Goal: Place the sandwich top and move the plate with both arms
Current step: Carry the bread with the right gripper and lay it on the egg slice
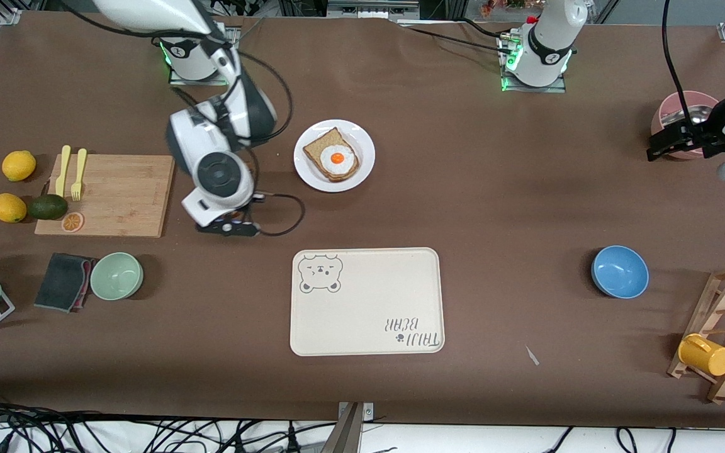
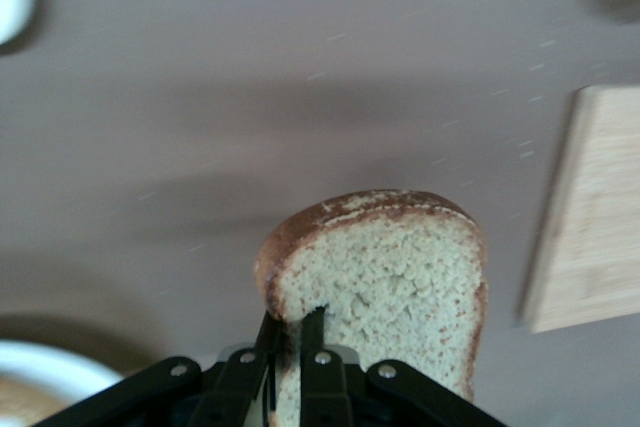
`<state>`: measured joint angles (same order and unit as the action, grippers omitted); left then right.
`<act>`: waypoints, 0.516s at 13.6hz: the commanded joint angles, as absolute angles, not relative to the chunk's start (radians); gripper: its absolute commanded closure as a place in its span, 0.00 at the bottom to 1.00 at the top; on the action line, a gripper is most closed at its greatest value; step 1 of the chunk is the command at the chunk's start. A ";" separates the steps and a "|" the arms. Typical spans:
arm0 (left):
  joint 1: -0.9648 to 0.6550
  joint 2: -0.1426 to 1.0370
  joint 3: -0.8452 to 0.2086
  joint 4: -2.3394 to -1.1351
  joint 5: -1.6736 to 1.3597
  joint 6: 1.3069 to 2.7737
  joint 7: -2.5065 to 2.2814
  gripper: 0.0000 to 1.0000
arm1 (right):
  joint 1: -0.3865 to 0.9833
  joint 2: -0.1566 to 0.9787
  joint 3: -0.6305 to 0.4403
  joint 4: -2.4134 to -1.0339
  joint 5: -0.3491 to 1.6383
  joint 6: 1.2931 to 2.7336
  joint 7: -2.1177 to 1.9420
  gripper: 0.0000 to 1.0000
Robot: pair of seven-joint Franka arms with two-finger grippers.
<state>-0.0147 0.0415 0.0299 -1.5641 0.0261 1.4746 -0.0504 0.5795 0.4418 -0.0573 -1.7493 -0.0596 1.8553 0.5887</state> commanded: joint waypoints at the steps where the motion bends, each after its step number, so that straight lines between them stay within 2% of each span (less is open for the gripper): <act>1: -0.020 0.038 0.031 -1.562 0.046 1.480 -0.041 0.00 | 0.701 0.482 -0.069 -1.686 0.026 1.836 0.627 1.00; 7: -0.018 0.038 0.031 -1.562 0.045 1.480 -0.041 0.00 | 0.871 0.569 -0.071 -1.600 0.169 1.902 0.670 1.00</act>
